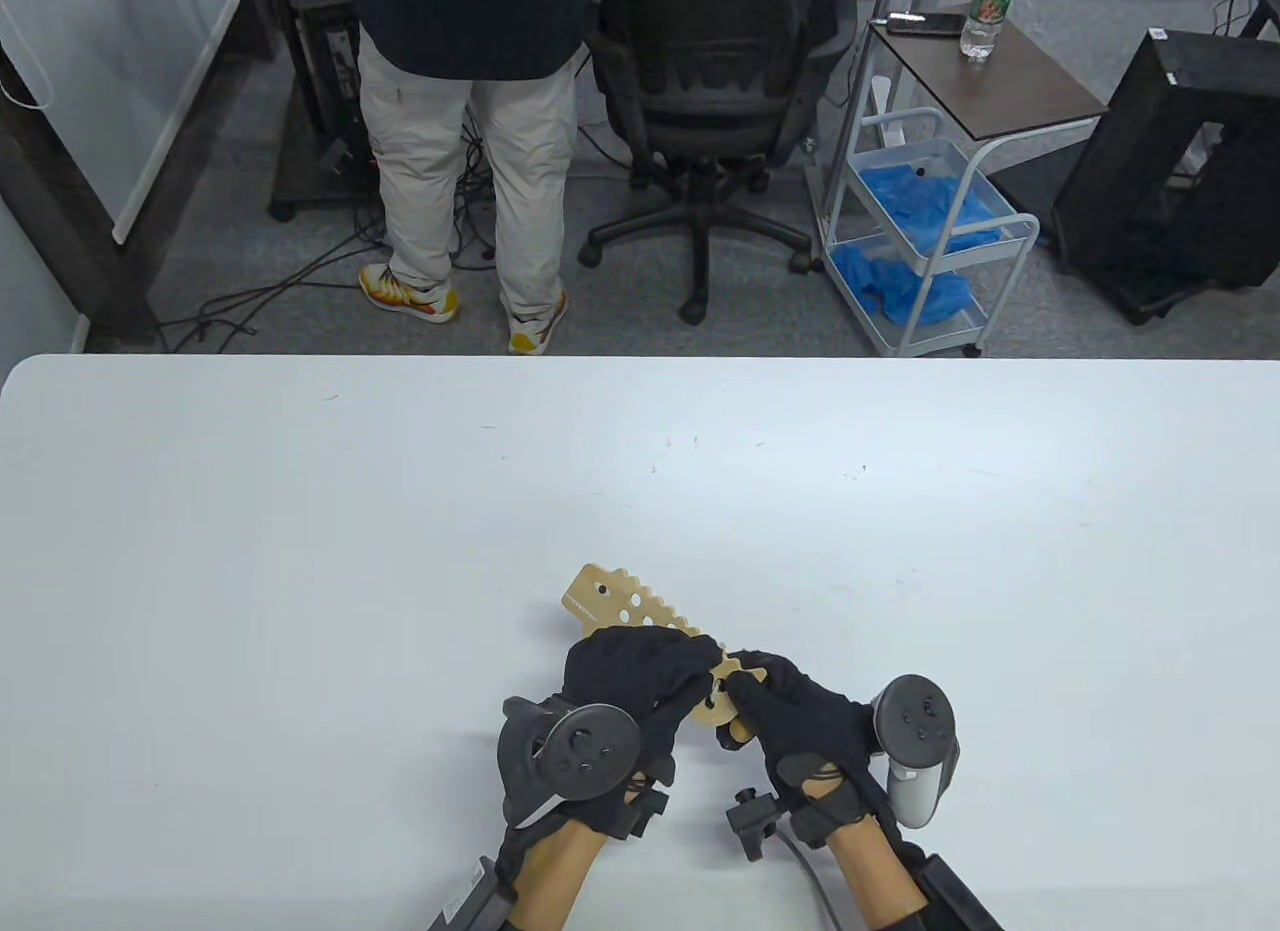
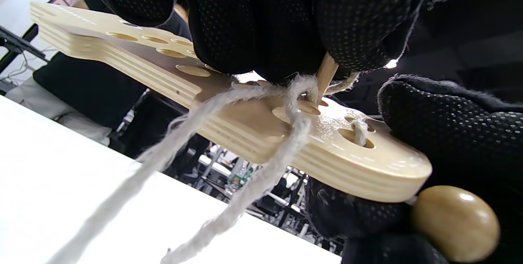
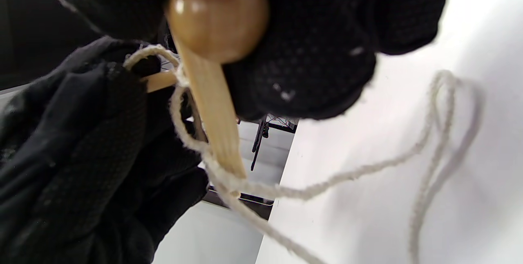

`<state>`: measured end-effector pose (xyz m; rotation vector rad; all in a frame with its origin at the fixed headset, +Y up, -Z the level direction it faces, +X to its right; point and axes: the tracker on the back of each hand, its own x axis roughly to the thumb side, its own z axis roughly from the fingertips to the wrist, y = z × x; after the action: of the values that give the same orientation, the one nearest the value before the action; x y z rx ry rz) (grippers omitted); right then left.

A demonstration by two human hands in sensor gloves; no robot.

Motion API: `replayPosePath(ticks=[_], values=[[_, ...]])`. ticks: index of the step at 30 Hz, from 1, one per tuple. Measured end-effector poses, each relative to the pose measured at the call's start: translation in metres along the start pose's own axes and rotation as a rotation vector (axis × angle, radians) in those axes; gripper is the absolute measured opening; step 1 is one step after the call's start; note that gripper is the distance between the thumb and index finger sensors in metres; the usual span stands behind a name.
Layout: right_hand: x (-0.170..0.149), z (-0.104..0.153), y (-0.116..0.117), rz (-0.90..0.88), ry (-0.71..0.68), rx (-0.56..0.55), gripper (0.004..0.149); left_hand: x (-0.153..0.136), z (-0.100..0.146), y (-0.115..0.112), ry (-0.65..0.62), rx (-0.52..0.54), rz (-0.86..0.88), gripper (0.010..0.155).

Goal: Remove rope from all holes on crocodile lacing toy

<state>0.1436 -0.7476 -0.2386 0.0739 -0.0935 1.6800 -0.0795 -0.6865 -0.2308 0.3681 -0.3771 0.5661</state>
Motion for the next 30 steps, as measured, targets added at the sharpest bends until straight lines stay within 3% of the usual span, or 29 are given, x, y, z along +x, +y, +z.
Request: replayPosePath(ticks=[12,16,21,26,30], values=[[-0.002,0.0,-0.007,-0.088,0.034,-0.06,0.049,-0.001,-0.001,0.001,-0.007,-0.005,0.029,0.048],[0.001,0.001,-0.015,-0.139,0.034,-0.117,0.049,-0.012,0.0,0.008,0.067,0.037,0.114,0.053],[0.004,0.001,-0.024,-0.235,0.026,-0.17,0.049,-0.035,0.0,0.009,0.198,0.067,0.261,0.048],[0.007,-0.002,-0.025,-0.368,0.014,-0.109,0.049,-0.051,0.001,0.004,0.285,0.043,0.399,0.046],[0.008,-0.005,-0.017,-0.502,0.021,0.023,0.049,-0.053,-0.001,-0.002,0.275,-0.018,0.51,0.05]])
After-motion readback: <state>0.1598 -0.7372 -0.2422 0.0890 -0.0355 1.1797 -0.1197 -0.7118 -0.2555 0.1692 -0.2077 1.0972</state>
